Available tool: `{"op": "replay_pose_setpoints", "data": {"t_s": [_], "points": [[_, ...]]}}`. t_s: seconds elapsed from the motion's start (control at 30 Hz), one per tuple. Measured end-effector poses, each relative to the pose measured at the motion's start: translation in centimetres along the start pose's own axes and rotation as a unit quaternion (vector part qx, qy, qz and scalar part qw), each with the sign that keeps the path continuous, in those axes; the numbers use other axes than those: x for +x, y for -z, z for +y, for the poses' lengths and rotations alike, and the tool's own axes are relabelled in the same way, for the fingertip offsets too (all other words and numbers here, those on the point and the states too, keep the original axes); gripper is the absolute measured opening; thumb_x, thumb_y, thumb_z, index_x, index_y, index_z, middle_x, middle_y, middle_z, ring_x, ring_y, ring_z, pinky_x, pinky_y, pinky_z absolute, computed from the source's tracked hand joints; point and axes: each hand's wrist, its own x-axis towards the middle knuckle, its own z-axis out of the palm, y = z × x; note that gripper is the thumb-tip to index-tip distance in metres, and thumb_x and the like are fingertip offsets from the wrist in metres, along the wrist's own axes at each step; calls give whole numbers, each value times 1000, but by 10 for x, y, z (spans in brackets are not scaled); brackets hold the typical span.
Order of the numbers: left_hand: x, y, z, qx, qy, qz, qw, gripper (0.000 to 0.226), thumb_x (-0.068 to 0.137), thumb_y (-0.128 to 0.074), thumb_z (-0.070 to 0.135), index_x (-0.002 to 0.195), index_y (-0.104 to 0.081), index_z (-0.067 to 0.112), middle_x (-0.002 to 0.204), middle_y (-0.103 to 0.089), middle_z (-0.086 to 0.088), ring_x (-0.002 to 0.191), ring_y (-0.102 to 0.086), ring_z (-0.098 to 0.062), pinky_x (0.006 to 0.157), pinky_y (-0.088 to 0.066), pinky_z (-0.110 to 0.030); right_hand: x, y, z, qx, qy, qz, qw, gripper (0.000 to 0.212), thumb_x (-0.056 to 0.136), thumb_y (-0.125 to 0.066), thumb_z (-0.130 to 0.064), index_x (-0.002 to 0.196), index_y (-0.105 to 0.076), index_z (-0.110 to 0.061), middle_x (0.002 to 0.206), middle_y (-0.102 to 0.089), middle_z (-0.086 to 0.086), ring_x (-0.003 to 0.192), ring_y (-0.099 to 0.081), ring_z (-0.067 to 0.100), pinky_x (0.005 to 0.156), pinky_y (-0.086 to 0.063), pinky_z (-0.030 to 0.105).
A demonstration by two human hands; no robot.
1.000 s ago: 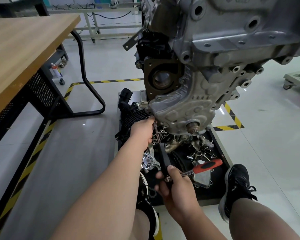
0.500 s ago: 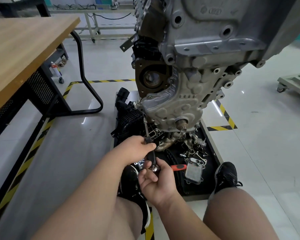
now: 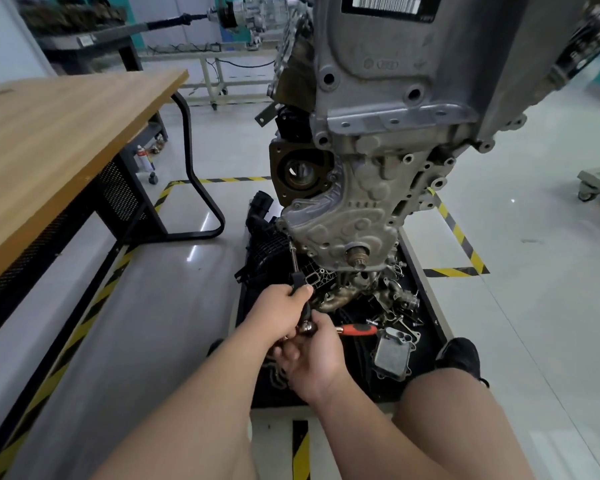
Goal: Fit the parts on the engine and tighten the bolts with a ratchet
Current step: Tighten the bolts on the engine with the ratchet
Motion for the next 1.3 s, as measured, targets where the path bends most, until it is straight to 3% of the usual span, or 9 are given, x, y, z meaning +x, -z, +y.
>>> {"op": "replay_pose_setpoints", "data": {"t_s": [0.13,0.27,0.4,0.57,0.7,0.8,0.93,1.1,1.3], "points": [[3,-2,-1,-68,-15,-2,998,44,79,-53,62,62,-56,22,42,-55,8,43,-56,-13,54,-42,-27,-5,6,-4,-215,144,31,965,30,101,-44,-34,94,-60,-9,58,-56,3,40,-45,11,50,-42,28],[7,3,-7,-70,-21,-4,997,33,87,-60,51,71,-66,23,66,-66,7,68,-64,-14,65,-50,-31,-12,13,-1,-461,249,3,852,29,101,-44,-29,130,-45,-30,82,-63,-6,55,-53,-1,52,-40,14],[5,8,-14,-81,-20,-23,996,32,89,-60,49,75,-67,22,67,-63,6,65,-60,-11,59,-44,-27,-12,16,11,-582,276,35,764,41,102,-42,-31,140,-28,-28,79,-55,-13,57,-47,-3,51,-34,10],[10,11,-21,-93,-33,-45,994,31,88,-62,47,73,-68,21,69,-68,2,63,-64,-13,68,-53,-32,-13,-2,25,-475,257,53,840,44,103,-42,-23,145,-31,-24,126,-59,-5,106,-60,10,89,-47,25],[16,12,-28,-77,-46,-69,994,35,87,-61,49,67,-66,22,53,-63,11,49,-61,-3,58,-47,-28,-10,-8,35,-457,262,78,846,38,103,-41,-22,140,-32,-29,131,-56,-3,119,-58,17,101,-47,35],[19,14,-34,-50,-61,-73,994,33,87,-59,54,72,-69,26,55,-64,19,49,-58,6,54,-40,-20,-5,-5,36,-423,223,79,875,38,103,-42,-23,140,-37,-28,116,-64,-2,95,-62,16,86,-50,34],[21,18,-38,-41,-68,-58,995,39,87,-57,57,70,-67,24,47,-55,22,46,-51,9,46,-33,-15,-7,-7,31,-219,126,54,966,15,104,-40,-19,103,-55,-16,69,-56,3,44,-41,14,46,-41,30],[19,16,-36,-92,-26,-120,988,47,84,-48,61,79,-68,19,43,-48,12,37,-44,-8,40,-32,-20,-4,-1,20,-19,23,7,1000,29,101,-39,-29,93,-56,-7,64,-49,4,41,-31,12,44,-36,27],[19,15,-33,-90,-3,-135,987,39,84,-49,62,87,-69,28,56,-58,9,45,-52,-7,37,-34,-18,-2,3,16,154,-59,-63,984,30,85,-49,-31,84,-60,-3,65,-48,1,39,-34,11,42,-39,24]]}}
